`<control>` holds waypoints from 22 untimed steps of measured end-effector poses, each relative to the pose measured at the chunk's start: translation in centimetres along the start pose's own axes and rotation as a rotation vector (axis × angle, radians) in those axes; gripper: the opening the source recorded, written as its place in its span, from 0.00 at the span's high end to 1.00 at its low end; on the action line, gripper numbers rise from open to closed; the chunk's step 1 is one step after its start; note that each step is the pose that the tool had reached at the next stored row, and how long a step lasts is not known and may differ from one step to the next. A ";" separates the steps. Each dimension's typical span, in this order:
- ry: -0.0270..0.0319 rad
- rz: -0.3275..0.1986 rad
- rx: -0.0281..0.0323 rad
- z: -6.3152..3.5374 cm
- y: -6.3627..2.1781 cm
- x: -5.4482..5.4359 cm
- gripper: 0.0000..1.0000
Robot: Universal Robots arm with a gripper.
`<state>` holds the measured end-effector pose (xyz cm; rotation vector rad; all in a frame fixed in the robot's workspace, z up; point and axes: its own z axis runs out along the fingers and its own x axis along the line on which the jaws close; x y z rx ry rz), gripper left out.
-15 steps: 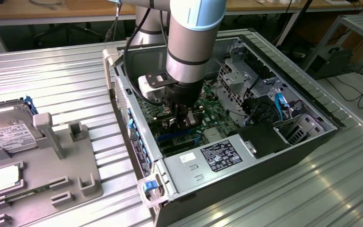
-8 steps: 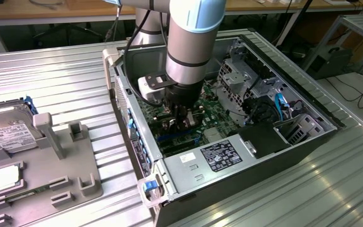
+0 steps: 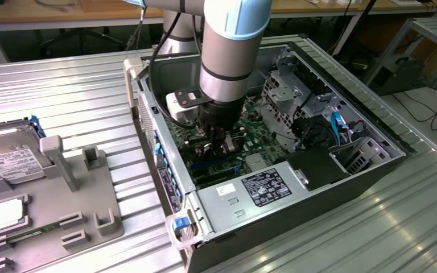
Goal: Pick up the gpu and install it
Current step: 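Insert the gpu into the slot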
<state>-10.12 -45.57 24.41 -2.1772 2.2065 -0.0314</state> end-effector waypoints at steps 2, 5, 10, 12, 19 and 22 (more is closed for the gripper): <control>0.0000 0.000 0.0000 0.00 0.00 0.0 0.72; -0.0001 0.000 0.0000 0.00 0.00 0.0 0.72; 0.0004 0.000 -0.0168 0.09 0.15 0.0 0.72; 0.0014 0.000 -0.0167 0.25 0.04 0.0 0.72; 0.0018 -0.007 -0.0192 0.05 0.04 0.0 0.72; 0.0024 -0.007 -0.0204 0.14 0.05 0.0 0.72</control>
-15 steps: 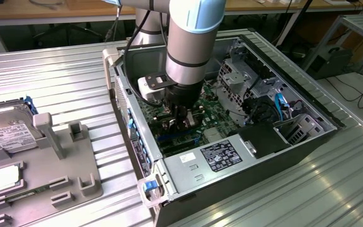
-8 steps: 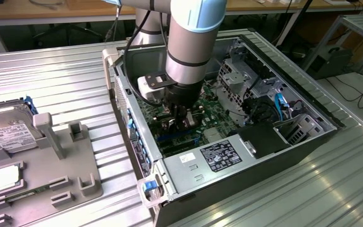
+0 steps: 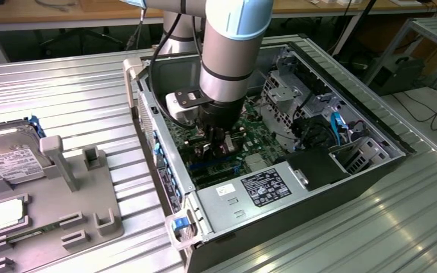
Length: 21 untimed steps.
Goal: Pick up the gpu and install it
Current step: 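Insert the gpu into the slot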
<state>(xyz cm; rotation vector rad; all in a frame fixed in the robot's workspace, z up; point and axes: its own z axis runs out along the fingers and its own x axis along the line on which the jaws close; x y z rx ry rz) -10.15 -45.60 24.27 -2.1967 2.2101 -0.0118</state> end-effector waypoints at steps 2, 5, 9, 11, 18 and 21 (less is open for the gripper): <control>-0.0003 0.000 0.0001 0.02 0.00 0.0 0.72; -0.0006 -0.001 0.0003 0.03 0.00 0.0 0.72; -0.0008 -0.001 0.0003 -0.05 0.00 0.0 0.72; -0.0008 -0.001 0.0004 -0.16 -0.01 0.0 0.72; -0.0005 -0.001 0.0003 -0.36 -0.01 0.0 0.72; -0.0005 -0.003 0.0003 -0.36 -0.01 0.0 0.72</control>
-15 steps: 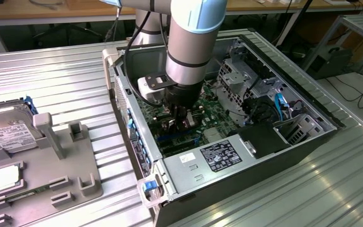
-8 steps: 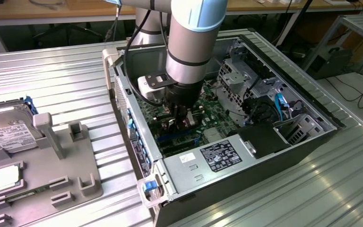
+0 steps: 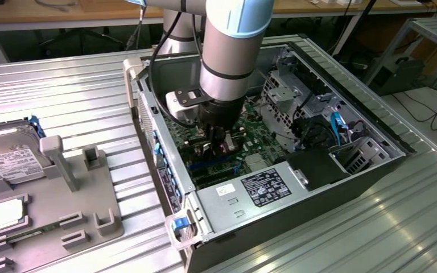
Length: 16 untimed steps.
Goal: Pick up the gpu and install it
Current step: 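Insert the gpu into the slot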
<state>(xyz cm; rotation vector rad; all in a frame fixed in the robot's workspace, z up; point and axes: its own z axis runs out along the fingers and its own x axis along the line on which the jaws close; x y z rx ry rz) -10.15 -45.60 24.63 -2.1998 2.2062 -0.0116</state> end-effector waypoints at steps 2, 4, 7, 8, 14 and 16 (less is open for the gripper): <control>0.0000 -0.003 -0.0001 0.00 0.00 0.0 0.72; -0.0002 -0.005 -0.0002 0.00 0.00 0.0 0.72; -0.0002 -0.008 -0.0004 0.00 0.00 0.0 0.72; -0.0001 -0.009 -0.0006 0.00 0.00 0.0 0.72; -0.0002 -0.013 -0.0010 0.03 0.00 0.0 0.72; -0.0002 -0.013 -0.0010 0.03 0.00 0.0 0.72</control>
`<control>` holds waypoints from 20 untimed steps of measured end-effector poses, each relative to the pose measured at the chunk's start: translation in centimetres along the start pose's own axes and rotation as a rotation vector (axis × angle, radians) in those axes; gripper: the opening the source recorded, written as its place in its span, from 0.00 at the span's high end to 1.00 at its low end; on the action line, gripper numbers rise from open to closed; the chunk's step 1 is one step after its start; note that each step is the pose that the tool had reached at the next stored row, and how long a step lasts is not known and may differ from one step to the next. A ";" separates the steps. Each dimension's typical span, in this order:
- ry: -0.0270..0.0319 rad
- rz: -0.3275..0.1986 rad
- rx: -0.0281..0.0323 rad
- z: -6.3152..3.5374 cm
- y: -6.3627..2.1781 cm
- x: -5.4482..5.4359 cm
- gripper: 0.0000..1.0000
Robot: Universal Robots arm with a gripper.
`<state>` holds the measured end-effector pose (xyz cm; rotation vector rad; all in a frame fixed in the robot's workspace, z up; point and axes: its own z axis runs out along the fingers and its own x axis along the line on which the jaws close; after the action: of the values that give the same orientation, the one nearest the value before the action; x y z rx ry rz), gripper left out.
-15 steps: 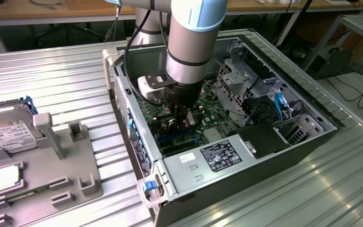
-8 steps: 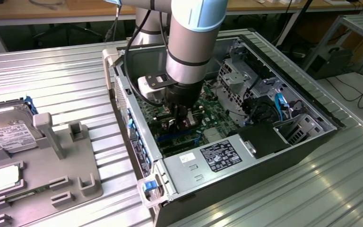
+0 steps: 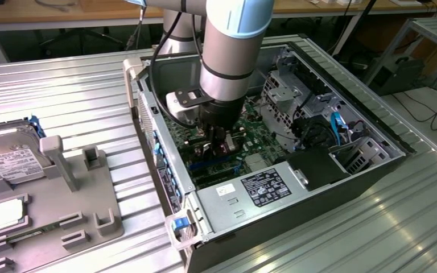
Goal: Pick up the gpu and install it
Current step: 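Insert the gpu into the slot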
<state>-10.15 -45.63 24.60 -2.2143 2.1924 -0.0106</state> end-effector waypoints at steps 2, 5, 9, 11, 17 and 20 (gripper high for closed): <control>-0.0001 0.000 0.0000 0.01 -0.02 0.0 0.72; -0.0001 0.000 0.0000 0.01 -0.04 0.0 0.72; 0.0001 0.000 0.0000 0.02 -0.05 0.0 0.72; -0.0001 0.000 0.0001 0.13 -0.05 0.0 0.72; 0.0002 0.000 -0.0020 0.60 -0.03 0.0 0.72; 0.0004 0.000 -0.0024 0.64 -0.03 0.0 0.72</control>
<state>-10.11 -45.64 23.96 -2.2157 2.1938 -0.0083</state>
